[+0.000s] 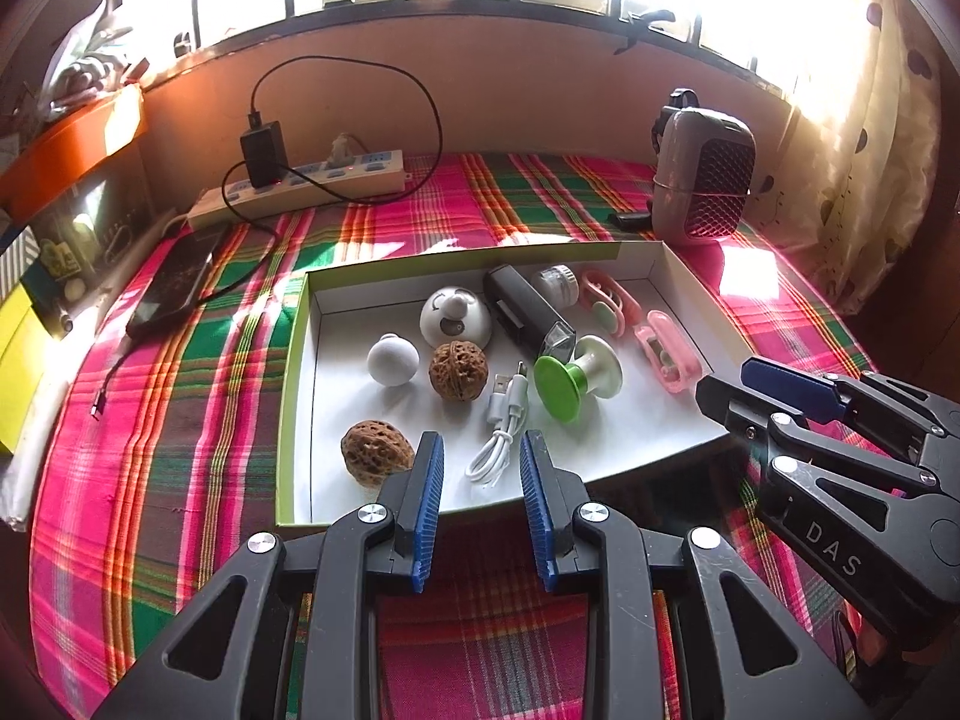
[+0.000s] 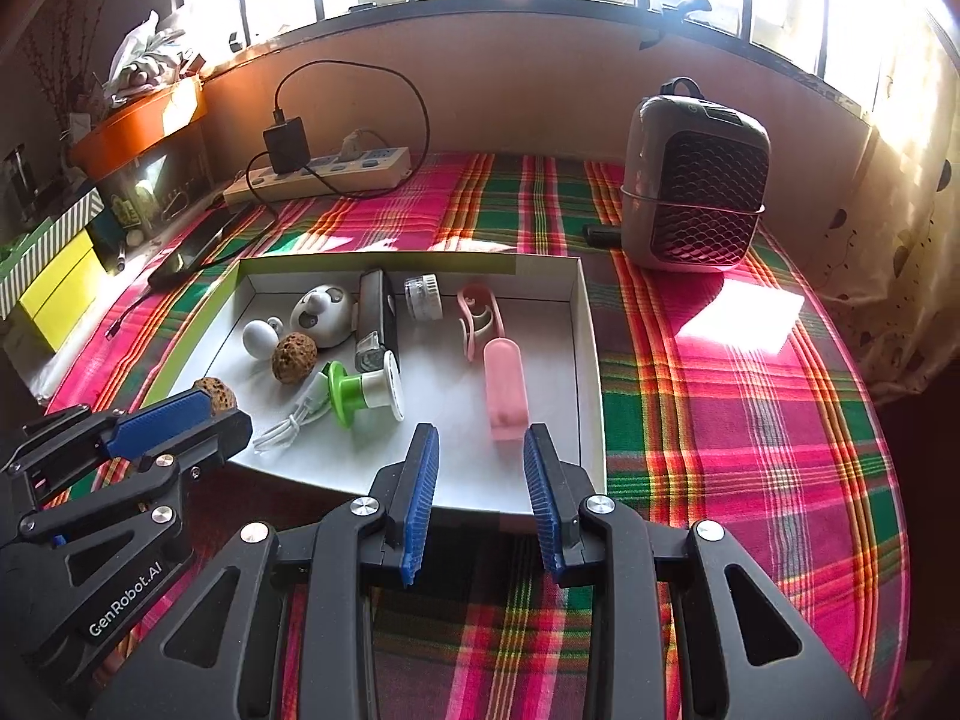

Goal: Organize objects

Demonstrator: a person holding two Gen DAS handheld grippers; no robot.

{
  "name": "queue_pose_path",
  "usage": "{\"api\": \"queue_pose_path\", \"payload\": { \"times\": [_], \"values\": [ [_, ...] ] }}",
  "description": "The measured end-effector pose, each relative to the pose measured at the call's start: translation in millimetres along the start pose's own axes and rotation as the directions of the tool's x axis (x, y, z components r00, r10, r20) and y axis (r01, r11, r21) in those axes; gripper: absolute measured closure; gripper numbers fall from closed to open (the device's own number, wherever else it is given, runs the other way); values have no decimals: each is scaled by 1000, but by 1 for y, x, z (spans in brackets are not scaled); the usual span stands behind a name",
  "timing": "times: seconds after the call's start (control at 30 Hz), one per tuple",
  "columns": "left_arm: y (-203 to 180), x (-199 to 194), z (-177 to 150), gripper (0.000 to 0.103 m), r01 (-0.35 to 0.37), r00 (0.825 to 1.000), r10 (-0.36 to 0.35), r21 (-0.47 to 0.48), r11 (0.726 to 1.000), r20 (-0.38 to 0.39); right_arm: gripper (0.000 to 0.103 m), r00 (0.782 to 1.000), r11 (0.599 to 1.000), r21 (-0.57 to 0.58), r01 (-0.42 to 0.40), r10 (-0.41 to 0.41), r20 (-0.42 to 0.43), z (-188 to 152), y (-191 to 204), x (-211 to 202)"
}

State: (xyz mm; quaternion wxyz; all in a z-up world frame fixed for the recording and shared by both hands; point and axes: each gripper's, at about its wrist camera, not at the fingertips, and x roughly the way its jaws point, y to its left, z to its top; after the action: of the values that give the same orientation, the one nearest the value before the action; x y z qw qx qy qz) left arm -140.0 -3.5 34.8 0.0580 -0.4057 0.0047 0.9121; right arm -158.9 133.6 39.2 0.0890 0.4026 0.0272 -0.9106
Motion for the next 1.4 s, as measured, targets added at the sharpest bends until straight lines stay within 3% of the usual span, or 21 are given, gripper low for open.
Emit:
{"api": "queue_pose_path", "payload": {
  "times": [0.5,0.7,0.83,1.4],
  "values": [
    [1,-30,-31,79,-66,997,66,4,998,40,72,999,1000,16,19,-20,30,-28,3,-31],
    [1,-32,-49,79,-66,998,66,10,998,4,71,1000,1000,3,20,-20,13,-42,7,-35],
    [-1,-30,-62,79,-68,997,69,22,997,-28,55,1000,1000,-3,18,-18,-5,-51,11,-35],
    [1,-30,-87,78,-84,995,84,2,996,-62,55,996,999,-5,42,-42,-72,-83,14,-28]
  ]
}}
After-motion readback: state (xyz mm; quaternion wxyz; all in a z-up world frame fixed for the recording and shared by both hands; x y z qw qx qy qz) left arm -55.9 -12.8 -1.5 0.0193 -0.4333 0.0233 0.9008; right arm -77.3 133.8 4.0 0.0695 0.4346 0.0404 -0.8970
